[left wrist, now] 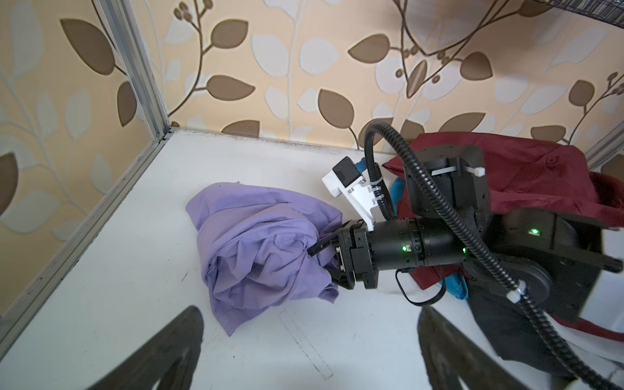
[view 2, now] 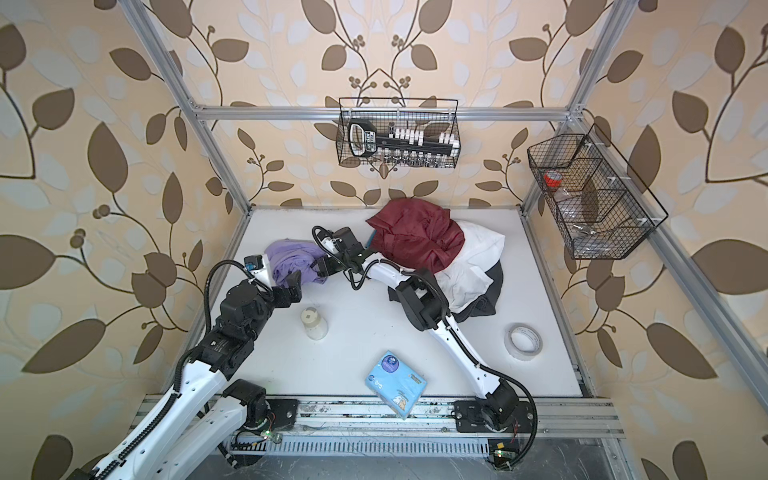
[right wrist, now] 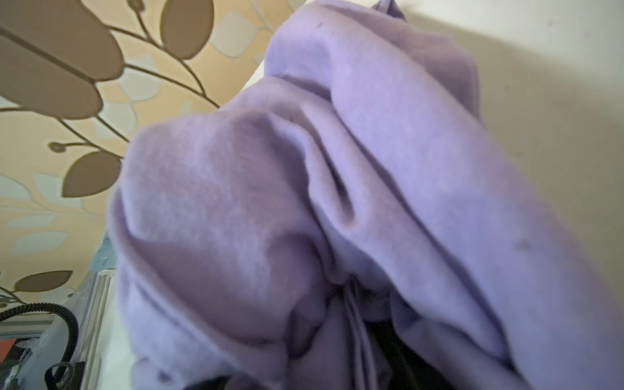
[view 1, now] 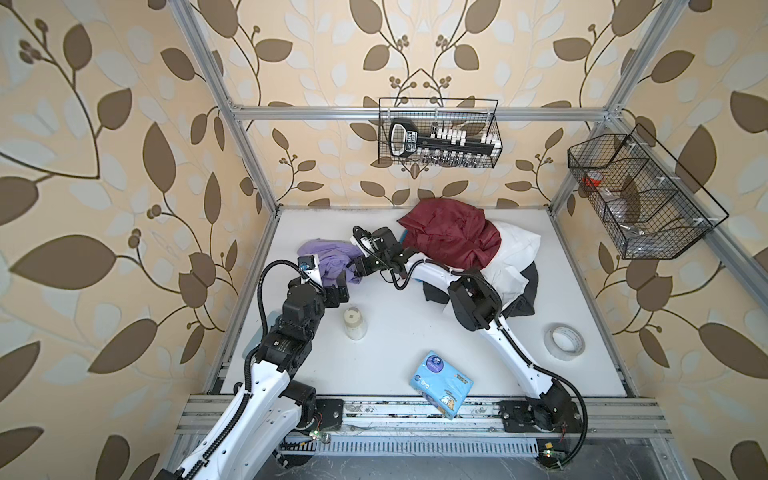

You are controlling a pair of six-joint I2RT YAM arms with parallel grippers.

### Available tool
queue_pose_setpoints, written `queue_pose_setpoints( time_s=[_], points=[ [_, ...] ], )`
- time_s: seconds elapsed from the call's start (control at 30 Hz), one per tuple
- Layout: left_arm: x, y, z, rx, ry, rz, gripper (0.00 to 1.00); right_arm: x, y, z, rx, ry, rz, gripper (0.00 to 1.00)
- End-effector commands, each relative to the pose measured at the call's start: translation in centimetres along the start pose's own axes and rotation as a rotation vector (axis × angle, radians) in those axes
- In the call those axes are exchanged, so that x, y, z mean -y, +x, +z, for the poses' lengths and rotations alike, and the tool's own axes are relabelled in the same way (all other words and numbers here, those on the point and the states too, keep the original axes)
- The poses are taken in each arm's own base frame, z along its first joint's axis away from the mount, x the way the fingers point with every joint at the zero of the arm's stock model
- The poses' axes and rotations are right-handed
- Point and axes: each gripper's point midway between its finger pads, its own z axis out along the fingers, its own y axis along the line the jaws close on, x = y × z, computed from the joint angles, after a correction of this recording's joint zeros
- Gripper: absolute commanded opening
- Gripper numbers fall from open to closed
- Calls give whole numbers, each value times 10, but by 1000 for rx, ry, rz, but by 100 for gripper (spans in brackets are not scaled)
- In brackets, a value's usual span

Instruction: Pick out a specific cloth from the pile

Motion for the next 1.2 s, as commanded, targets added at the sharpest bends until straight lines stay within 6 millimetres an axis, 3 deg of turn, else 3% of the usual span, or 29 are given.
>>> queue_pose_setpoints(
  time_s=[0.0, 0.27, 0.57, 0.6, 0.77, 0.9, 1.03, 1.17],
  points=[
    [1, -12, -2, 46, -5, -3, 99, 3, 13, 6, -24, 4, 28, 62],
    [1, -14, -4, 57, -5, -2, 99, -16, 0, -45, -34, 100, -82, 99],
    [1, -12, -2, 48, -6, 13, 99, -33, 0, -130, -60, 276, -133, 100],
    [0, -11, -1, 47, -11, 19, 99, -19, 0, -150, -60, 325, -117, 100],
    [-4, 0, 11, 30, -40, 86, 99, -2, 12, -252, -2, 529, -122, 100],
    [-10, 12, 30, -38, -86, 141, 99, 17, 15, -357, 194, 741, -111, 100],
    [-32, 30, 55, -90, -179, 142, 99, 35, 31, -450, 433, 879, -75, 100],
    [-72, 48, 71, -39, -328, 93, 99, 58, 64, -504, 528, 1053, -113, 100]
  ],
)
